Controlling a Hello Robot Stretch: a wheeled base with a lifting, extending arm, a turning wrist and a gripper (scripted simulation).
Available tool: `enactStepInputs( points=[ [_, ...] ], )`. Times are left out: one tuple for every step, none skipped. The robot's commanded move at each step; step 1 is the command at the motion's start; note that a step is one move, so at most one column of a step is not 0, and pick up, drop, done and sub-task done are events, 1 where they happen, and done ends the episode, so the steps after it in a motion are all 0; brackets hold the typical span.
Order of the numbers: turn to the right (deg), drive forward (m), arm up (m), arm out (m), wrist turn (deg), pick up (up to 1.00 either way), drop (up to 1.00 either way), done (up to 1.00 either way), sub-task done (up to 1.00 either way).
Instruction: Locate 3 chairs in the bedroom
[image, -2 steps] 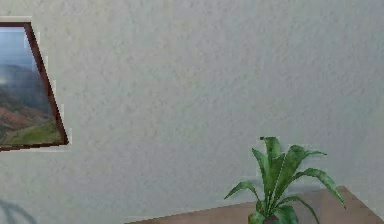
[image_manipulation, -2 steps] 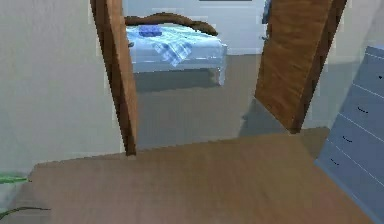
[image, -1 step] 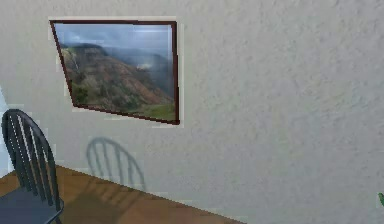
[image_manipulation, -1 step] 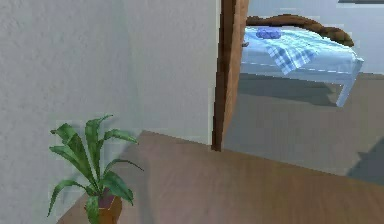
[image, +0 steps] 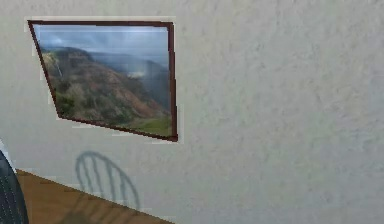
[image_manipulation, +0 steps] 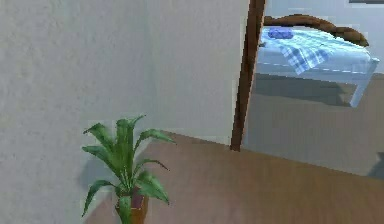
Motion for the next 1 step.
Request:
enactStepInputs(
  points=[
    [-45.0,0.00,0.00,0.00,0.0,0.00,0.00,0.00,0.00]
  ],
)
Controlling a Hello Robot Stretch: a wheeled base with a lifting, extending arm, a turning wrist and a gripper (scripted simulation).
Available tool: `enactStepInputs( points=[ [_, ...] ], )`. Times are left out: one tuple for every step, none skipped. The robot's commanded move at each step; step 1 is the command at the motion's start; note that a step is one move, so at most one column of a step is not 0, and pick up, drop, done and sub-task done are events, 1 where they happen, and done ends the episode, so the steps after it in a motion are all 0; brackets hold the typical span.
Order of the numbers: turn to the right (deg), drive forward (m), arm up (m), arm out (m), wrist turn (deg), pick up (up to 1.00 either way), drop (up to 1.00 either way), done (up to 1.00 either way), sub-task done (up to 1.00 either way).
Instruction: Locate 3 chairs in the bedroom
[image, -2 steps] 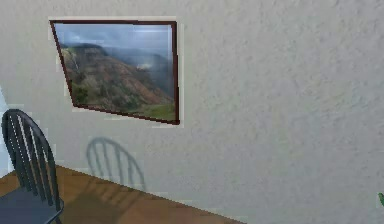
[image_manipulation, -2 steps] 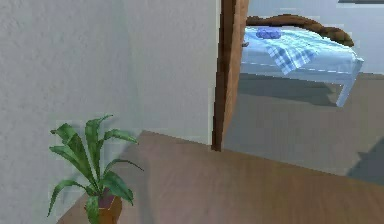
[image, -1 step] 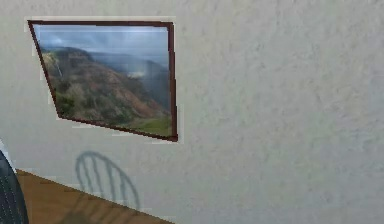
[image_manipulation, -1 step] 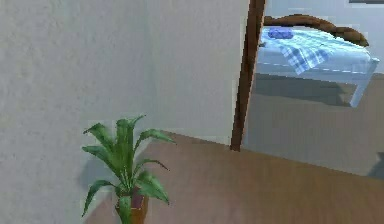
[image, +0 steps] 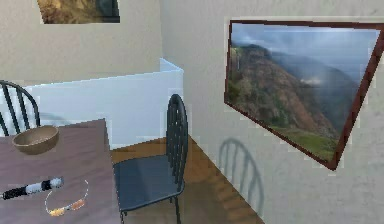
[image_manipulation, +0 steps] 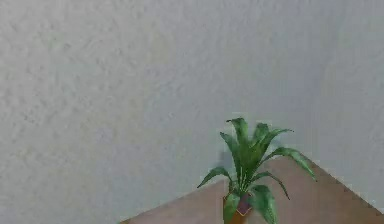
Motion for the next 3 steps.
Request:
enactStepInputs(
  points=[
    [-15.0,0.00,0.00,0.00,0.0,0.00,0.00,0.00,0.00],
    [0.0,0.00,0.00,0.00,0.0,0.00,0.00,0.00,1.00],
    [27.0,0.00,0.00,0.00,0.0,0.00,0.00,0.00,0.00]
  ],
)
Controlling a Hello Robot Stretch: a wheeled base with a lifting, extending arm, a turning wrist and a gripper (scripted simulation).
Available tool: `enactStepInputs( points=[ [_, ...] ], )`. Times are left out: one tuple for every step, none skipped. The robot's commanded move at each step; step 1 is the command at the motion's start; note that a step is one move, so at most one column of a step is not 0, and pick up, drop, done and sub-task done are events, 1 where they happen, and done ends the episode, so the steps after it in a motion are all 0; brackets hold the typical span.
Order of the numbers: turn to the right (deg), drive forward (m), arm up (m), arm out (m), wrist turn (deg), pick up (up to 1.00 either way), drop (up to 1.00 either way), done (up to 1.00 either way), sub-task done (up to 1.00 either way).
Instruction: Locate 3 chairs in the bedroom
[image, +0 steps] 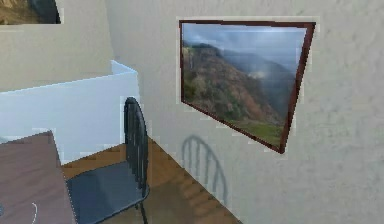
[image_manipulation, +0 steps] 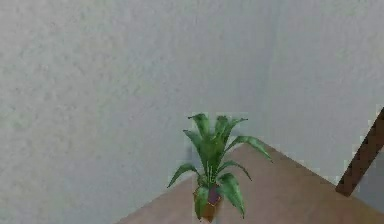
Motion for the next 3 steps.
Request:
enactStepInputs(
  points=[
    [0.0,1.00,0.00,0.00,0.0,0.00,0.00,0.00,0.00],
    [12.0,0.00,0.00,0.00,0.0,0.00,0.00,0.00,0.00],
    [0.0,0.15,0.00,0.00,0.0,0.00,0.00,0.00,0.00]
  ],
)
